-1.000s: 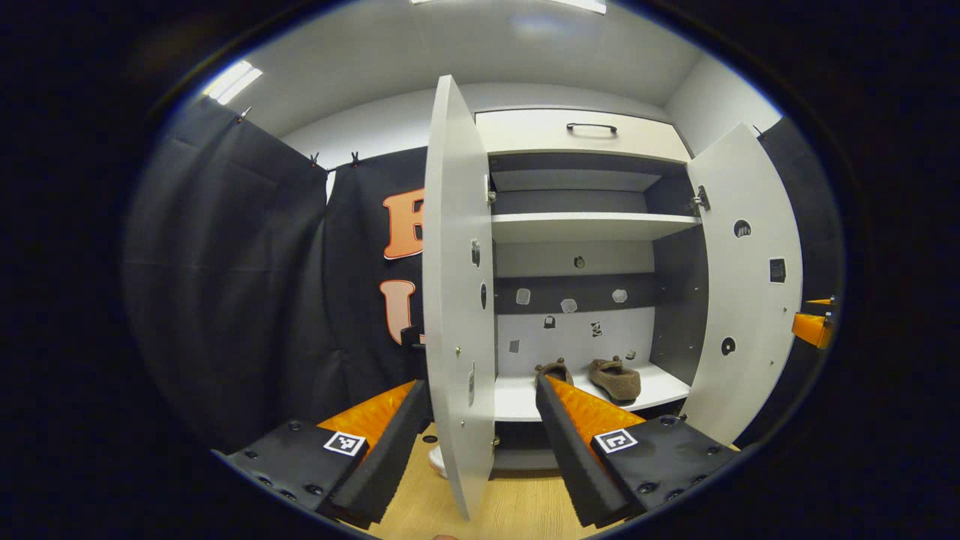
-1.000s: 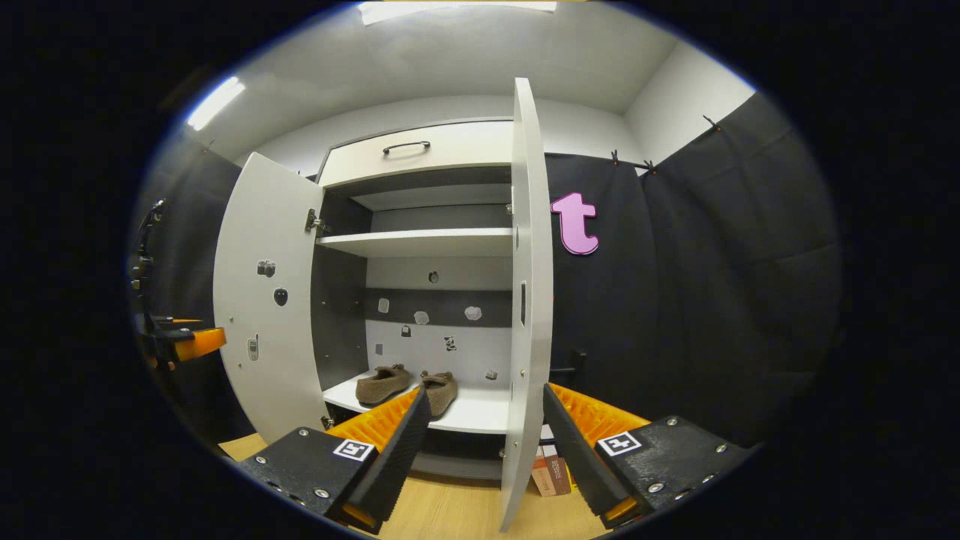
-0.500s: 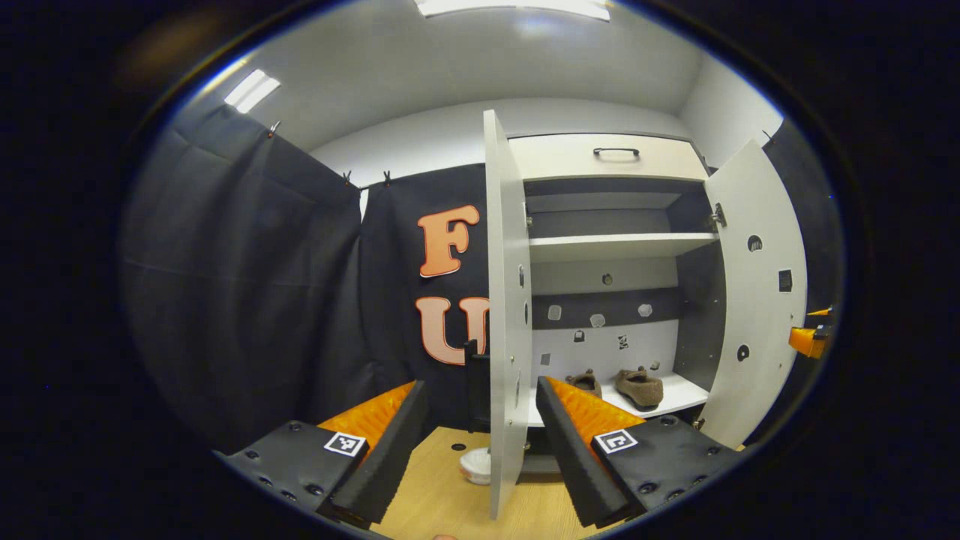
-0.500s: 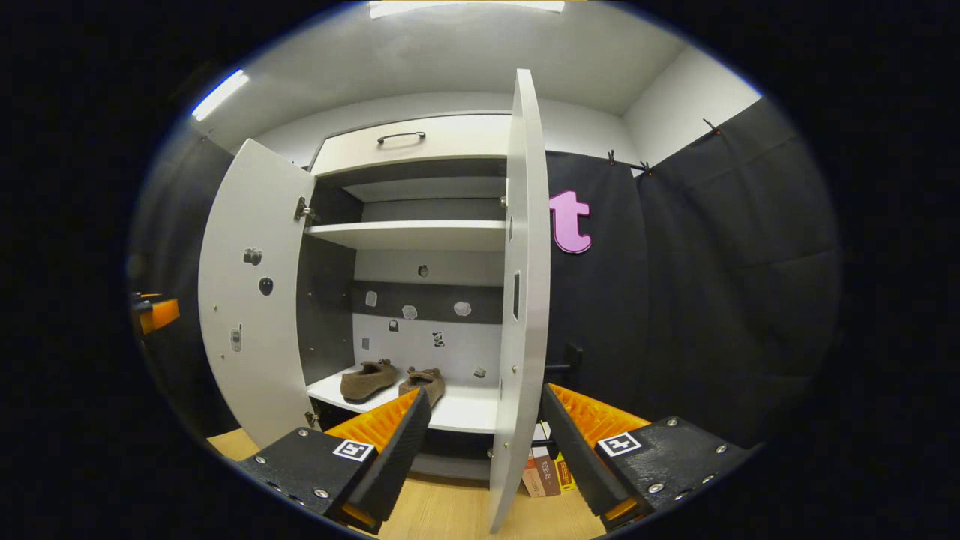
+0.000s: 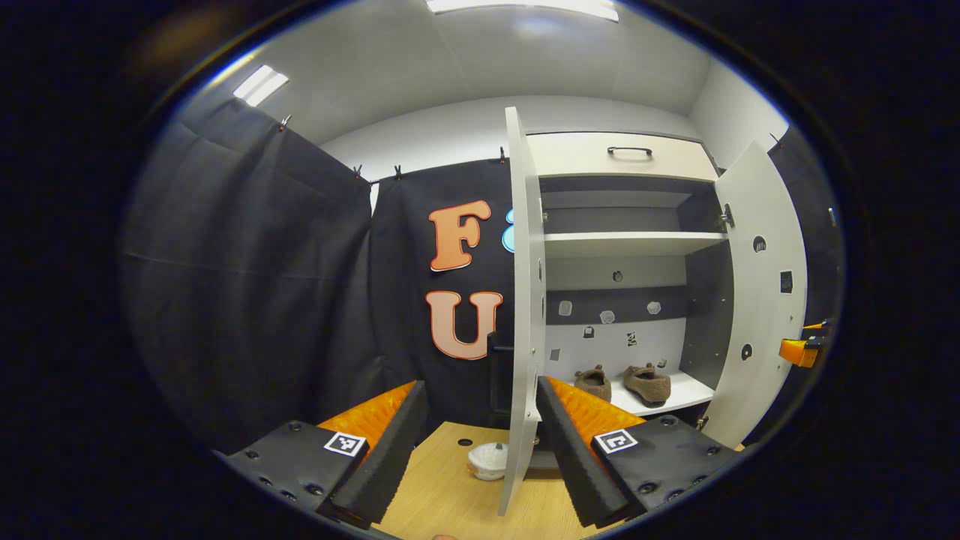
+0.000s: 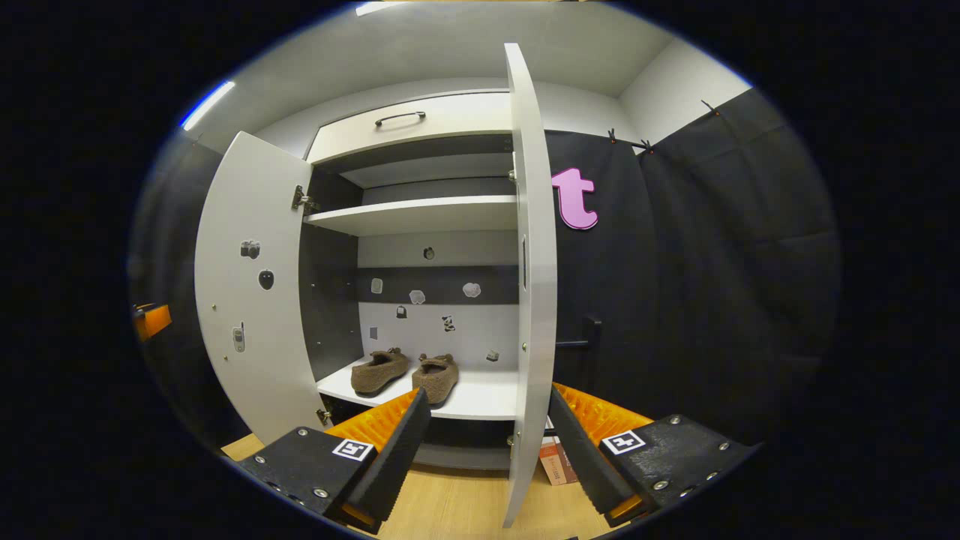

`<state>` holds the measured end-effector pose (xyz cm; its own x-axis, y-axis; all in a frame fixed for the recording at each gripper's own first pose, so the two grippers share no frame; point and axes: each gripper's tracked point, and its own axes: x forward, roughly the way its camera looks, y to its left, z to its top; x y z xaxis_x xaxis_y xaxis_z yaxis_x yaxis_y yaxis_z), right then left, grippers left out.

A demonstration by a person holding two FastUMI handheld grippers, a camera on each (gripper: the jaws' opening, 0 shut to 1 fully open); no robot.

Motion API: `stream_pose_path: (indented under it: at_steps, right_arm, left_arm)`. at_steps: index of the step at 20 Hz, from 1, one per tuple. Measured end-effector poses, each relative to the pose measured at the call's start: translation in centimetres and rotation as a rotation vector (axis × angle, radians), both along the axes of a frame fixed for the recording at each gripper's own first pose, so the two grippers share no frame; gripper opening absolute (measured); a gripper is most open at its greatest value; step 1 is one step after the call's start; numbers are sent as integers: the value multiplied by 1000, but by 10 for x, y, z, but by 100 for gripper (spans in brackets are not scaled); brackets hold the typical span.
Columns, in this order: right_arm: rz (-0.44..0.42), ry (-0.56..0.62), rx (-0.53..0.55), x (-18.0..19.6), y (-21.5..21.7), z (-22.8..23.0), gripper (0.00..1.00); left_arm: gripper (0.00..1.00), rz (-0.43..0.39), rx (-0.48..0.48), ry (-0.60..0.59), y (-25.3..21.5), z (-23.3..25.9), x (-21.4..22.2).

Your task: Grab one shoe with the right hand and put it into the shoe cabinet, grab the other shoe with the left hand and put it into the shoe cabinet; then close the right door with the right hand and the left door with the left hand.

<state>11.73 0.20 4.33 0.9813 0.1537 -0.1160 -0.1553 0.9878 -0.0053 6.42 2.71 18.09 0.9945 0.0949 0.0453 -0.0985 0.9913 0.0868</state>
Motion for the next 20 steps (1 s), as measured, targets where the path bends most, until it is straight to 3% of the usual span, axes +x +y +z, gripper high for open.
stream_pose_path:
  at_steps: [11,20]
  right_arm:
    - [284,18,106,7,146,-4,95]
    - [178,-14,60,14,109,0,94]
  left_arm:
    - [95,83,-17,32,59,-18,4]
    - [95,71,5,75,87,-58,76]
